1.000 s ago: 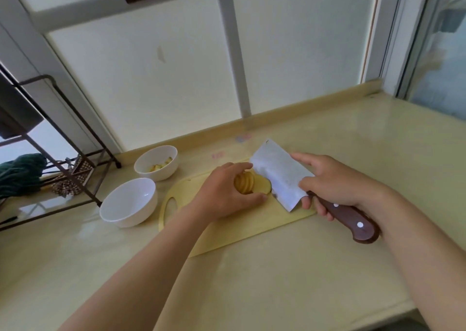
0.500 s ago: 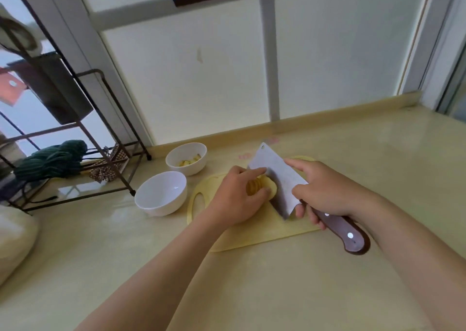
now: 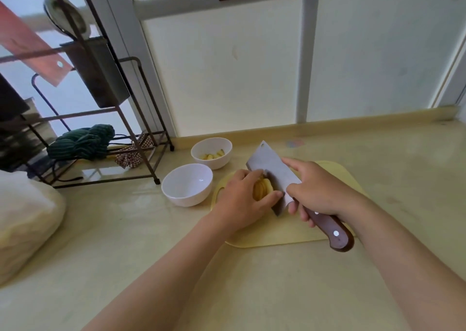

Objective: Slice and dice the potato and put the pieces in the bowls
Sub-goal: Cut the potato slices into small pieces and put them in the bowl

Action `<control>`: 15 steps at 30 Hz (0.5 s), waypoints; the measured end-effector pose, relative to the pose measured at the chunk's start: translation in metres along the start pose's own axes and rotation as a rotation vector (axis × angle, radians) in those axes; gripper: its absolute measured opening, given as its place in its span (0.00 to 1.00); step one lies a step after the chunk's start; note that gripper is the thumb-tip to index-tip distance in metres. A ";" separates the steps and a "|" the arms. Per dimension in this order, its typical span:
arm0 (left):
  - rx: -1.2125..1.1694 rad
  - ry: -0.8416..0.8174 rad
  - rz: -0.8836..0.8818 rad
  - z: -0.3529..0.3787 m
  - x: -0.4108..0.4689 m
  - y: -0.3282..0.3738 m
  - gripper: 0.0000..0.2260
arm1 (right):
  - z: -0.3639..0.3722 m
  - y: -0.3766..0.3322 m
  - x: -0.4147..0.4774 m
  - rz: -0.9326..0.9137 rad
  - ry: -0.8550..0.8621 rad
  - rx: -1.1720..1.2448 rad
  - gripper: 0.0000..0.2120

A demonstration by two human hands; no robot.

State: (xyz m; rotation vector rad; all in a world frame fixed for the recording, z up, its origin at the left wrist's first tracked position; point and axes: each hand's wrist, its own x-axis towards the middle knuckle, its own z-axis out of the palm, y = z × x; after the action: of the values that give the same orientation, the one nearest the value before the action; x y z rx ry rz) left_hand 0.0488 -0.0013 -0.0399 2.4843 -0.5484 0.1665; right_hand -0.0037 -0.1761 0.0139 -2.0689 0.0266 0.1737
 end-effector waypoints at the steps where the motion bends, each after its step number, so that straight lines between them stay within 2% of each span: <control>1: 0.000 0.003 0.003 0.000 0.000 -0.001 0.29 | -0.001 0.002 0.001 0.003 0.002 0.002 0.39; 8: -0.071 0.002 -0.009 -0.003 0.009 -0.007 0.26 | -0.016 0.016 0.004 0.019 0.054 0.025 0.39; 15: -0.056 0.027 0.001 -0.007 0.010 0.000 0.23 | -0.025 0.025 0.002 0.027 0.034 0.052 0.39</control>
State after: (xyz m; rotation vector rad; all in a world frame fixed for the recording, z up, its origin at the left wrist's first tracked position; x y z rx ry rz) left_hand 0.0577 -0.0006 -0.0322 2.4238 -0.5356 0.1823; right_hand -0.0016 -0.2103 0.0039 -2.0201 0.0787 0.1529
